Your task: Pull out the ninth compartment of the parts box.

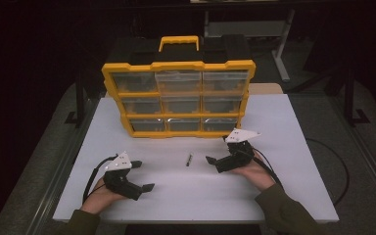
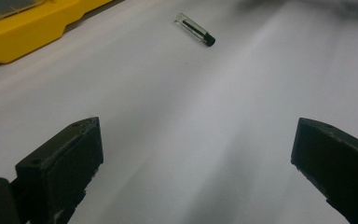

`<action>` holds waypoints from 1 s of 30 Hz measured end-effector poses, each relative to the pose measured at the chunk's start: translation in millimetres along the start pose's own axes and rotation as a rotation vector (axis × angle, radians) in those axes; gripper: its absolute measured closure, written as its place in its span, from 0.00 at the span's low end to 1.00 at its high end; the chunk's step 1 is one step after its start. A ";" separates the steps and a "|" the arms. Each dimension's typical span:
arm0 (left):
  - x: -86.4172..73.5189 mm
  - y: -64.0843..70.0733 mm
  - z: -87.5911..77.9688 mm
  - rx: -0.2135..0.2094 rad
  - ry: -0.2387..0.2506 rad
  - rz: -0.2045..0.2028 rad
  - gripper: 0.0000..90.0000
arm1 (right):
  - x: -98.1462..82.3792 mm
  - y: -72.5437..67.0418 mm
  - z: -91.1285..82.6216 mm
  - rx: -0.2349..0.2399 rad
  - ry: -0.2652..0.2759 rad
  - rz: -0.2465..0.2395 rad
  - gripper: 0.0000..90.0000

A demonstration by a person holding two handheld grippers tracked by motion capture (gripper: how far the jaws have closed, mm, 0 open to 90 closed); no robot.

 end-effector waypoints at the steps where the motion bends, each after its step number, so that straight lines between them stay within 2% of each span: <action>1: -0.2 0.1 0.0 0.000 -0.002 0.001 0.02 | 0.1 0.1 0.2 0.000 0.000 0.002 0.00; 15: 0.3 0.4 0.0 -0.003 0.003 -0.002 0.02 | 3.4 2.0 4.2 -0.001 0.010 0.006 0.00; 30: -0.8 -1.6 0.0 0.001 0.001 -0.014 0.02 | 11.5 2.9 16.2 0.009 0.025 0.005 0.00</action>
Point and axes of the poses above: each handheld gripper's, and its own axes: z roughly forward along the jaws, x roughly out of its top, y roughly to its right, the point moved 8 cm from there along z, roughly forward along the jaws, and after that the axes turned 6 degrees about -x, right-handed, at the moved point
